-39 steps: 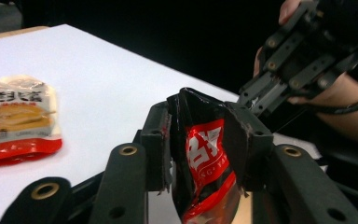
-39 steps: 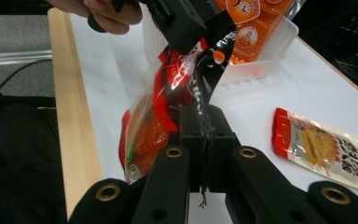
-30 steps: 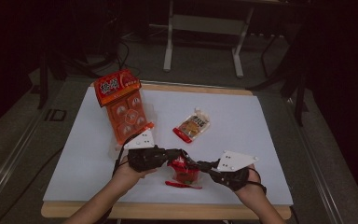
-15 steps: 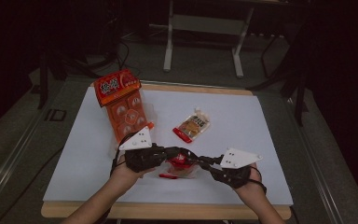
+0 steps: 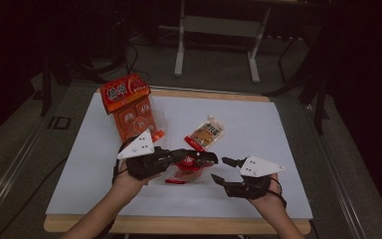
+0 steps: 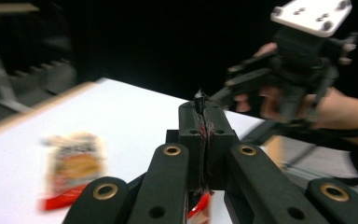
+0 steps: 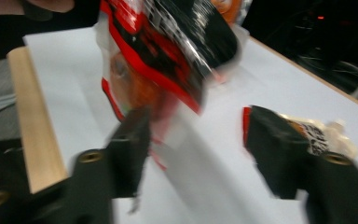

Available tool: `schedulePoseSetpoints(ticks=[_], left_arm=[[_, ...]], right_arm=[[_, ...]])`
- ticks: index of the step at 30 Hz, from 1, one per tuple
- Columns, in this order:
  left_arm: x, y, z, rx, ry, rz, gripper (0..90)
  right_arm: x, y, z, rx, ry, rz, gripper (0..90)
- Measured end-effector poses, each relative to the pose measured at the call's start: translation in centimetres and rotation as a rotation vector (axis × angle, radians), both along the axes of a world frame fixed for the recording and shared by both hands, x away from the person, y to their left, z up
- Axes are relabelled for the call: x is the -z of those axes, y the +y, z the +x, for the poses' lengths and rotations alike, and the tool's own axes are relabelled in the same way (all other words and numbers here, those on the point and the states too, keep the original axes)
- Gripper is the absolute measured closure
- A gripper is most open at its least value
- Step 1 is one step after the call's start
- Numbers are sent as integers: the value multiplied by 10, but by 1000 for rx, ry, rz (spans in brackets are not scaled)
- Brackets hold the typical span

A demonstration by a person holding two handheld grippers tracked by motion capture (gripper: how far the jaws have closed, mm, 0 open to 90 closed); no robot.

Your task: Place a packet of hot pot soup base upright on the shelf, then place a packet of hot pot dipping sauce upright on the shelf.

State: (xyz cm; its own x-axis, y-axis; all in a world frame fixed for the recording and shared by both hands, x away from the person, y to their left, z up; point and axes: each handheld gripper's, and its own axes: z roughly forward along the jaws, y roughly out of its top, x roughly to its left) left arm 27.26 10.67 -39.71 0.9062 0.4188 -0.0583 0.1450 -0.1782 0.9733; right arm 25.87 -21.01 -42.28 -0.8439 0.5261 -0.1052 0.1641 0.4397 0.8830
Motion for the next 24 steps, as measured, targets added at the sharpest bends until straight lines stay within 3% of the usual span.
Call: schedulePoseSetpoints(ticks=[2,4,6,9,12,18,22,24], left_arm=[[-2,6,1,-35,-19,-7,887],[-5,10,1,-65,-36,6,885],[-8,17,4,-83,-41,0,885],[-10,27,9,-114,-47,-20,886],[-10,37,13,-138,-57,-36,885],[-4,55,21,-142,-54,-50,883],[0,69,23,-171,-90,-42,883],[2,78,25,-170,-98,-60,883]], right_arm=[[0,-4,2,16,18,45,184],[-1,-8,4,43,34,70,97],[-1,-12,3,70,10,80,96],[-2,-19,5,70,33,110,98],[-3,-26,6,82,1,96,101],[-3,-38,9,96,-3,106,102],[-2,-41,8,105,3,108,102],[0,-41,9,100,7,111,102]])
